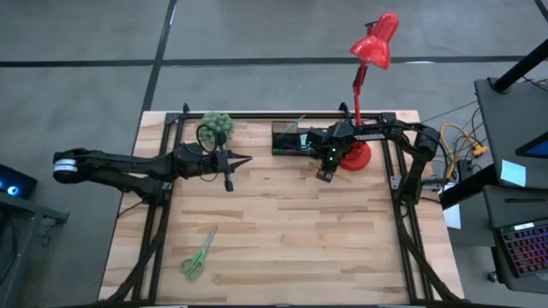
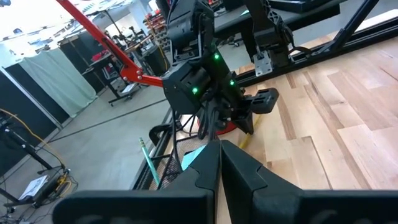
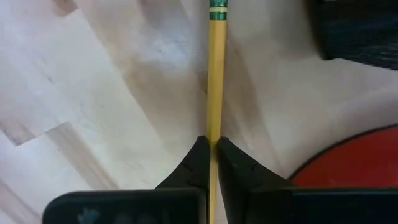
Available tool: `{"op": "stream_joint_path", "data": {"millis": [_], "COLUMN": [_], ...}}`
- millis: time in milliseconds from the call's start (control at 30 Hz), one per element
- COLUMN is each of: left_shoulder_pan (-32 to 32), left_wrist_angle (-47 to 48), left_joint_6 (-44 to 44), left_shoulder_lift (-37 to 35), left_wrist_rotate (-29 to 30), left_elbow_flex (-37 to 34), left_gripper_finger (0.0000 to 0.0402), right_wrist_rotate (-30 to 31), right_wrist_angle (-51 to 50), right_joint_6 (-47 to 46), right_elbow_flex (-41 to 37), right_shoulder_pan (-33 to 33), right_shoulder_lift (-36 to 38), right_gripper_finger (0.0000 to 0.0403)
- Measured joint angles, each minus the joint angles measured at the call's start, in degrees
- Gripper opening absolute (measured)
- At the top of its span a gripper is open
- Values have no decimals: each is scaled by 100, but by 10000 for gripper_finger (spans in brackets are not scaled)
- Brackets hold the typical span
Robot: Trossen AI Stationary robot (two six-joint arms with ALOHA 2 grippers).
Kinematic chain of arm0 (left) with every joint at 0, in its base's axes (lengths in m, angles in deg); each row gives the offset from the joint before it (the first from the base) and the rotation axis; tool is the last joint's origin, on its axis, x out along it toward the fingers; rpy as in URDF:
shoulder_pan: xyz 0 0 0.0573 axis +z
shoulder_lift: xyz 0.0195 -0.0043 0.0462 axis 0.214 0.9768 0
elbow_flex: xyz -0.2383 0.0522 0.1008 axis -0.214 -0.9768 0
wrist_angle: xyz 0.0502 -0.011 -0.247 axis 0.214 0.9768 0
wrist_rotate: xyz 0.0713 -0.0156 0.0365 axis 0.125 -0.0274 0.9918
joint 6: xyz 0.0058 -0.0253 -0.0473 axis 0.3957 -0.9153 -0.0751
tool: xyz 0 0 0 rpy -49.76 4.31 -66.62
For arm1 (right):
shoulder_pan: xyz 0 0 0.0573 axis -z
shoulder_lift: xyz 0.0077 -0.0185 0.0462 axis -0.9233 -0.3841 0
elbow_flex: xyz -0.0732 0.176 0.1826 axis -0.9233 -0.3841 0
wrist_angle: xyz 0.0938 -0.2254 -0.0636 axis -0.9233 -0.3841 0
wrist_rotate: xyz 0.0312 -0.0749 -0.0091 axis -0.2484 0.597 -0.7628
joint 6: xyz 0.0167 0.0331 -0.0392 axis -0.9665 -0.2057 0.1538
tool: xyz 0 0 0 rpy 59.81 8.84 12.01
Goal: Pick and place office supplies into organizer
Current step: Put the yellow pencil into the desk organizer
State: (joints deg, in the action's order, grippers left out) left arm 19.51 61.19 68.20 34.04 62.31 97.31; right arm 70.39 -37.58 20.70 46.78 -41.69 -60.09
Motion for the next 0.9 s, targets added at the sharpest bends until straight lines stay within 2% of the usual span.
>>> {"op": "stream_joint_path", "data": {"millis": [200, 433, 900], "left_shoulder_pan": [1, 1, 1], "left_wrist_angle": [0, 0, 2], "left_joint_6": [0, 0, 0], "left_shoulder_lift": [0, 0, 0], "left_wrist_rotate": [-2, 0, 2], "left_elbow_flex": [0, 0, 0], "left_gripper_finger": [0, 0, 0], "right_wrist_rotate": [-295, -359, -1019], "right_wrist_angle": [8, -2, -15], "right_joint_6": [-36, -120, -52], "right_elbow_flex": [17, 115, 797], "right_shoulder_pan": [-2, 0, -68], "right_shoulder_lift": [11, 20, 33], "right_gripper_finger": [8, 8, 8]}}
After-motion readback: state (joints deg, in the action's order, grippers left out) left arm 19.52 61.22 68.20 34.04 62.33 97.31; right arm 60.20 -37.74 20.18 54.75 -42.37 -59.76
